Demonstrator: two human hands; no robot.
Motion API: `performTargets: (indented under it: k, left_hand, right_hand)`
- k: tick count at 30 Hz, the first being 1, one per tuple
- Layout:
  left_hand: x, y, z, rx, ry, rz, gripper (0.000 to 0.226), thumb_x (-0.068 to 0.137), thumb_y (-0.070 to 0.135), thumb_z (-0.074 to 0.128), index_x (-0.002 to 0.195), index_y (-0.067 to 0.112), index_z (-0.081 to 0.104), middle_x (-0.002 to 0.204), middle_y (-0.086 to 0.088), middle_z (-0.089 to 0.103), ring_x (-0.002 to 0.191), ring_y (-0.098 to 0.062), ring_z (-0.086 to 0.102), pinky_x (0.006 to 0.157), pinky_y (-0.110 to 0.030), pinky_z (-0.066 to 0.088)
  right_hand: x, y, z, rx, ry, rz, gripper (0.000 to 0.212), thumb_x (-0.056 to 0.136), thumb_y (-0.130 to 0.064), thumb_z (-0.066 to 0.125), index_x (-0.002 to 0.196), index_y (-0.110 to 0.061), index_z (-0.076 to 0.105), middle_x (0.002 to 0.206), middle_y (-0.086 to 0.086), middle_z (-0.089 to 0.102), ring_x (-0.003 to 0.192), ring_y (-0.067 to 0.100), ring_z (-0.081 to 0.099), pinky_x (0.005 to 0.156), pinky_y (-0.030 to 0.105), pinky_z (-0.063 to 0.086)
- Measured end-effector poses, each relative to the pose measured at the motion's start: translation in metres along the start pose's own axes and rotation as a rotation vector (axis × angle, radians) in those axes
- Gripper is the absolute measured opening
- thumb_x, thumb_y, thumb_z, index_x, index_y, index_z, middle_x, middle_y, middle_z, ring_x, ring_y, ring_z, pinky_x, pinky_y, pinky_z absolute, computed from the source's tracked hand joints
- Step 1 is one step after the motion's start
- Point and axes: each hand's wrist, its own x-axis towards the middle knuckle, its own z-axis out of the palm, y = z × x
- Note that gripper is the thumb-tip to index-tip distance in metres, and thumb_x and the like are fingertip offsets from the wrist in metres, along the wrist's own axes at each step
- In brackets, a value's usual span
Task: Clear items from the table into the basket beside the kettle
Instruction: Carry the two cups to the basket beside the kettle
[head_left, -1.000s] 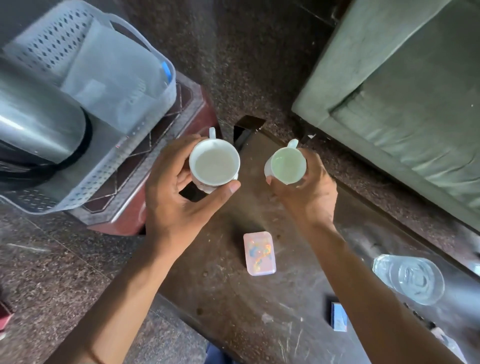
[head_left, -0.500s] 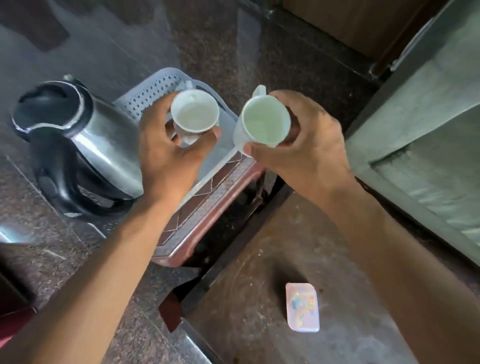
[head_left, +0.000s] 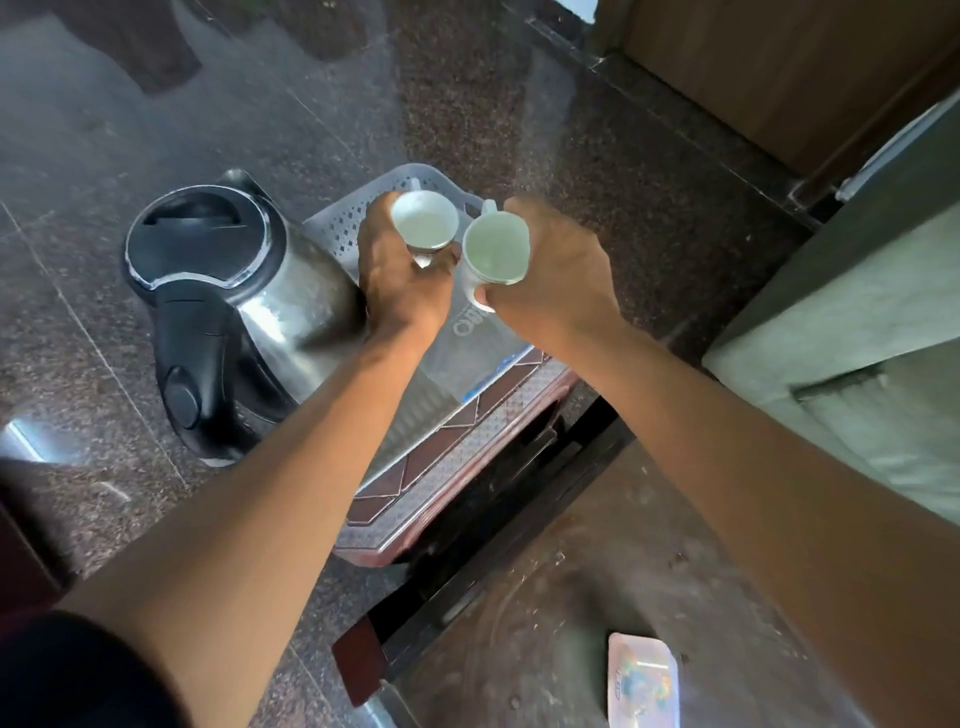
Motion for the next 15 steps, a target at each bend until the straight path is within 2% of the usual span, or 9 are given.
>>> performTargets:
  k: [2, 4, 8, 10, 12, 15]
  left_hand:
    - [0.004, -0.003, 0.003, 0.02, 0.022, -0.017, 0.065, 0.089, 0.013, 0.085, 0.148, 0.013, 0.057, 0.14, -0.006, 0.069, 0.121, -0.021, 0.066, 0.107, -0.032, 0.052]
    - [0.007, -0.007, 0.007, 0.045, 0.019, -0.031, 0.065, 0.092, 0.017, 0.084, 0.151, 0.015, 0.056, 0.138, -0.005, 0.071, 0.12, -0.02, 0.064, 0.109, -0.036, 0.051]
    - [0.013, -0.014, 0.013, 0.103, -0.026, -0.069, 0.072, 0.097, 0.032, 0.08, 0.162, 0.02, 0.049, 0.144, -0.011, 0.067, 0.142, -0.035, 0.051, 0.12, -0.042, 0.044]
    - [0.015, -0.018, 0.015, 0.12, -0.041, -0.095, 0.077, 0.1, 0.035, 0.078, 0.166, 0.021, 0.043, 0.149, -0.012, 0.064, 0.145, -0.035, 0.045, 0.118, -0.032, 0.038]
    - [0.018, -0.021, 0.017, 0.134, -0.056, -0.109, 0.081, 0.101, 0.037, 0.078, 0.17, 0.02, 0.038, 0.155, -0.009, 0.062, 0.147, -0.036, 0.043, 0.11, -0.023, 0.031]
    - [0.02, -0.021, 0.018, 0.168, -0.078, -0.098, 0.086, 0.102, 0.039, 0.078, 0.173, 0.018, 0.033, 0.161, -0.006, 0.059, 0.149, -0.036, 0.046, 0.107, -0.021, 0.03]
  right_hand:
    - [0.004, 0.001, 0.007, -0.067, -0.036, -0.015, 0.059, 0.082, -0.033, 0.084, 0.133, -0.023, 0.055, 0.126, 0.001, 0.067, 0.116, 0.023, 0.064, 0.086, 0.03, 0.047]
    - [0.007, 0.002, 0.012, -0.126, -0.067, -0.023, 0.065, 0.082, -0.032, 0.085, 0.138, -0.023, 0.054, 0.131, 0.006, 0.062, 0.117, 0.027, 0.064, 0.09, 0.032, 0.05]
    - [0.009, 0.002, 0.02, -0.177, -0.11, -0.046, 0.073, 0.079, -0.03, 0.089, 0.142, -0.024, 0.053, 0.135, 0.008, 0.048, 0.112, 0.032, 0.066, 0.097, 0.036, 0.054]
    - [0.011, 0.002, 0.026, -0.242, -0.092, -0.087, 0.073, 0.08, -0.031, 0.089, 0.143, -0.024, 0.053, 0.137, 0.007, 0.051, 0.122, 0.03, 0.06, 0.101, 0.036, 0.052]
    - [0.013, 0.001, 0.029, -0.294, -0.058, -0.113, 0.073, 0.079, -0.033, 0.09, 0.142, -0.023, 0.055, 0.136, 0.006, 0.055, 0.128, 0.029, 0.054, 0.099, 0.037, 0.052]
    - [0.015, 0.001, 0.031, -0.323, -0.045, -0.118, 0.071, 0.079, -0.033, 0.09, 0.141, -0.024, 0.055, 0.134, 0.004, 0.056, 0.124, 0.028, 0.058, 0.092, 0.039, 0.055]
